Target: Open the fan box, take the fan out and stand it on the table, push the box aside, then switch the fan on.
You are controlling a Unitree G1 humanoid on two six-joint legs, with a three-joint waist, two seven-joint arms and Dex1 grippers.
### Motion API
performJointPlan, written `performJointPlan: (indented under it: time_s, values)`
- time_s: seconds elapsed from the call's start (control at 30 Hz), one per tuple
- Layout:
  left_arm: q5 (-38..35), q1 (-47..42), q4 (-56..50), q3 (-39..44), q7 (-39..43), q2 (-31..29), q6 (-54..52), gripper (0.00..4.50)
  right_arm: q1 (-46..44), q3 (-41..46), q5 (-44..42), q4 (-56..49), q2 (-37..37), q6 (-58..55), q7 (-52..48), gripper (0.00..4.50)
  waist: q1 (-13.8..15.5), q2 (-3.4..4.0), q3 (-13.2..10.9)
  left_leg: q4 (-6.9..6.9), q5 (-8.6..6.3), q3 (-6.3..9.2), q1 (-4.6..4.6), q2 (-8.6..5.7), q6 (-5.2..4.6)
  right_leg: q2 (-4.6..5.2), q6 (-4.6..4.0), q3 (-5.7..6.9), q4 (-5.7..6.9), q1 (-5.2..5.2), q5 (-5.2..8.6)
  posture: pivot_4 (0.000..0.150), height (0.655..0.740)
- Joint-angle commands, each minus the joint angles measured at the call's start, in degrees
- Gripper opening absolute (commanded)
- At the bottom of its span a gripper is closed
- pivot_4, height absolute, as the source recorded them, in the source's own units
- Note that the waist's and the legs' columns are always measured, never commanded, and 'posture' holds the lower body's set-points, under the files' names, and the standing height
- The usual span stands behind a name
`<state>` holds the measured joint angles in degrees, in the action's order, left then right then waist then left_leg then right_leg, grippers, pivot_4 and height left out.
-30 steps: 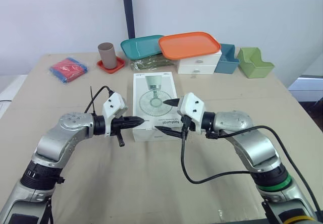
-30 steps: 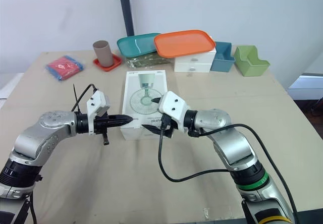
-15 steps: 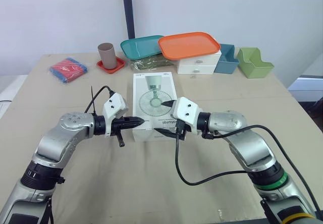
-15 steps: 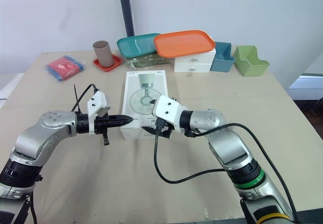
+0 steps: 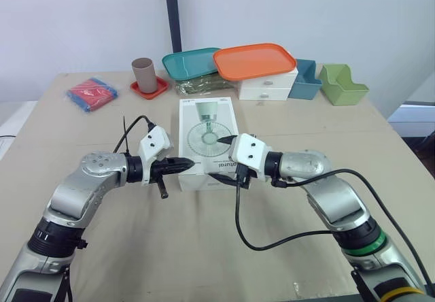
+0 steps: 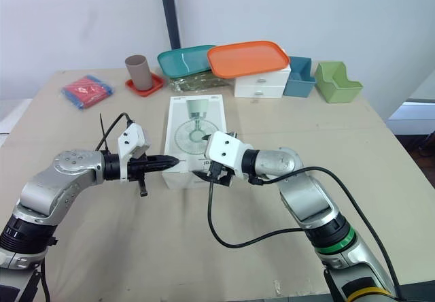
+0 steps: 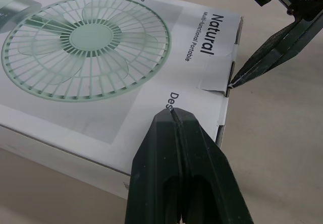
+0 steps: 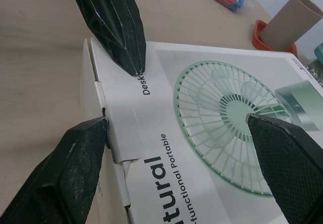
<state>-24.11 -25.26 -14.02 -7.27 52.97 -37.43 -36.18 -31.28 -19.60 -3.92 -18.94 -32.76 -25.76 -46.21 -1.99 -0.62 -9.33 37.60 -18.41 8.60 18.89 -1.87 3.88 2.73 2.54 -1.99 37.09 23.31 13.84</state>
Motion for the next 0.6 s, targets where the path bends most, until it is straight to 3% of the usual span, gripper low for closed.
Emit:
performJointPlan:
  time_s: [0.03, 0.6]
  values:
    - [0.93, 0.82, 0.63, -1.49, 0.65, -0.55, -0.8, 0.02, -1.39, 2.47, 1.07, -0.45, 0.63, 1.5, 1.74, 4.5, 0.0, 0.0, 0.0, 0.0, 0.0, 0.0, 0.0, 0.0, 0.0, 0.0, 0.0, 0.0, 0.0, 0.0, 0.0, 0.15, 0.74]
    - [1.69, 0.58, 1.44, -2.28, 1.97, -0.3, 0.01, 0.02, -5.22, 7.72, 0.41, 3.06, 2.17, 1.64, 4.15, 4.5, -0.01, 0.0, 0.01, 0.0, 0.01, -0.01, 0.0, -0.01, -0.03, 0.0, 0.01, -0.02, 0.0, 0.0, -0.06, 0.15, 0.74]
